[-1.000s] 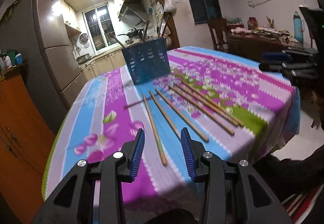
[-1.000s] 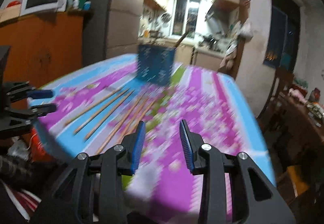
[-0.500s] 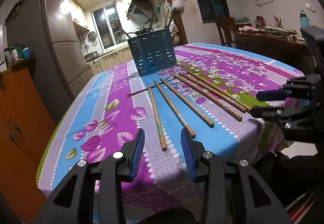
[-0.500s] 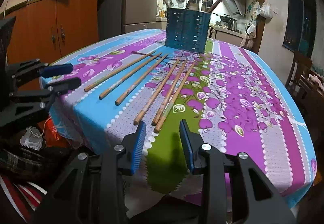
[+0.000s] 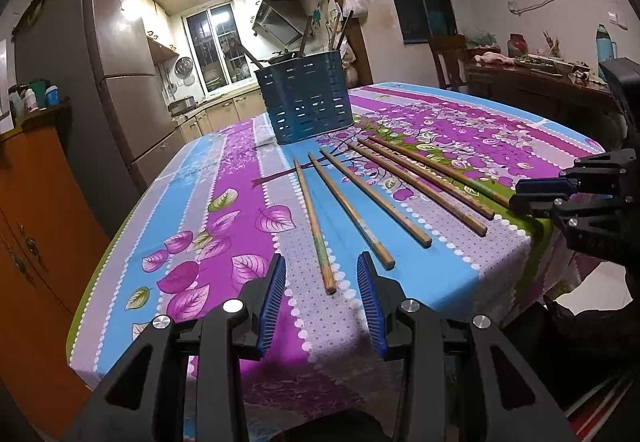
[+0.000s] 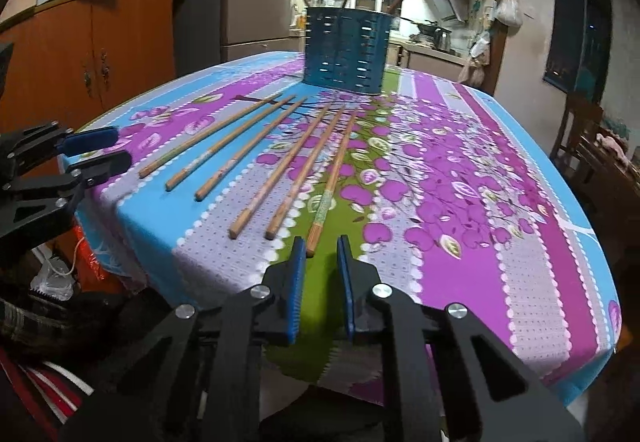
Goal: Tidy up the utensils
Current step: 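Move both open grippers back over the remaining chopsticks, then close the left gripper on a chopstick while the right gripper grasps another chopstick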
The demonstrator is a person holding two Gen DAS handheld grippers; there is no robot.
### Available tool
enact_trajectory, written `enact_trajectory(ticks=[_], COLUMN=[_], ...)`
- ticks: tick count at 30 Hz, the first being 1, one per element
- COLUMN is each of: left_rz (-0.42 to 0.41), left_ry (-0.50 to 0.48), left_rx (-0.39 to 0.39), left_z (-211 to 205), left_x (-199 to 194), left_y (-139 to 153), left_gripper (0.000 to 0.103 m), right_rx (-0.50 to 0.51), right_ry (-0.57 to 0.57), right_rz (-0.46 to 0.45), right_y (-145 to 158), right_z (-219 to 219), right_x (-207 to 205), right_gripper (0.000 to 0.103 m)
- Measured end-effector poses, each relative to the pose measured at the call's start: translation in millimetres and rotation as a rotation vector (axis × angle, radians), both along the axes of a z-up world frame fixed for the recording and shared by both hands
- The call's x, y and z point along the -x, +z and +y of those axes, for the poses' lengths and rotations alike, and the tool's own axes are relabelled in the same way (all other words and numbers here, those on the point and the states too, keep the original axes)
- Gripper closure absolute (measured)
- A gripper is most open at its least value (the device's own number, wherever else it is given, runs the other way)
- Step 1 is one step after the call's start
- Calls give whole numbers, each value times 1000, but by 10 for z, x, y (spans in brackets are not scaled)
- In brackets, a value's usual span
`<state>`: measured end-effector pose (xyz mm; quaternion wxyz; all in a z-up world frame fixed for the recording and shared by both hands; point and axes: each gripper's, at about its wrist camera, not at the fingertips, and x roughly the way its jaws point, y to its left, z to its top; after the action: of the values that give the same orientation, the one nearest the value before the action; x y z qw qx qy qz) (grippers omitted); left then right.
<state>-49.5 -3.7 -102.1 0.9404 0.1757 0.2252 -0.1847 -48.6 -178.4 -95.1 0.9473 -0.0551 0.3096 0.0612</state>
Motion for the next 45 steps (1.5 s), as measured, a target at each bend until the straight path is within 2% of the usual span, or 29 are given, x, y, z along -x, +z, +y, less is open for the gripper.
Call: enact_trajectory(ticks=[11,16,29,33,37,41,45], left_rz=[62,60,33,47,53,62,68], left_ry=[28,36,41,30,19,-5,1], left_rx=[23,52,39,66,79,99,124], left_z=[0,20,6,18,5,-8,30], left_x=[-198,-229,-210,-215,-212,-207,-245], left_y=[-174,-196,-214,-218,-227,-240,-239], left_gripper=[63,64,65,72,79,94,95], right_rx=[-12,-49,-64,-90,-105,-123,-160], right_ry=[-9,-4,-1,-10,-31,-44,-60], right_rz=[-29,-31,-44,-47,-52,-54,-52], right_y=[-20,-22,-37,-41,-47,-51,-57], right_z=[-18,-37,-23,-43,-60,-75,-116], right_x=[-69,-78,-141,-158,-141,-129,-121], right_gripper=[88,88,88,89,96,97,98])
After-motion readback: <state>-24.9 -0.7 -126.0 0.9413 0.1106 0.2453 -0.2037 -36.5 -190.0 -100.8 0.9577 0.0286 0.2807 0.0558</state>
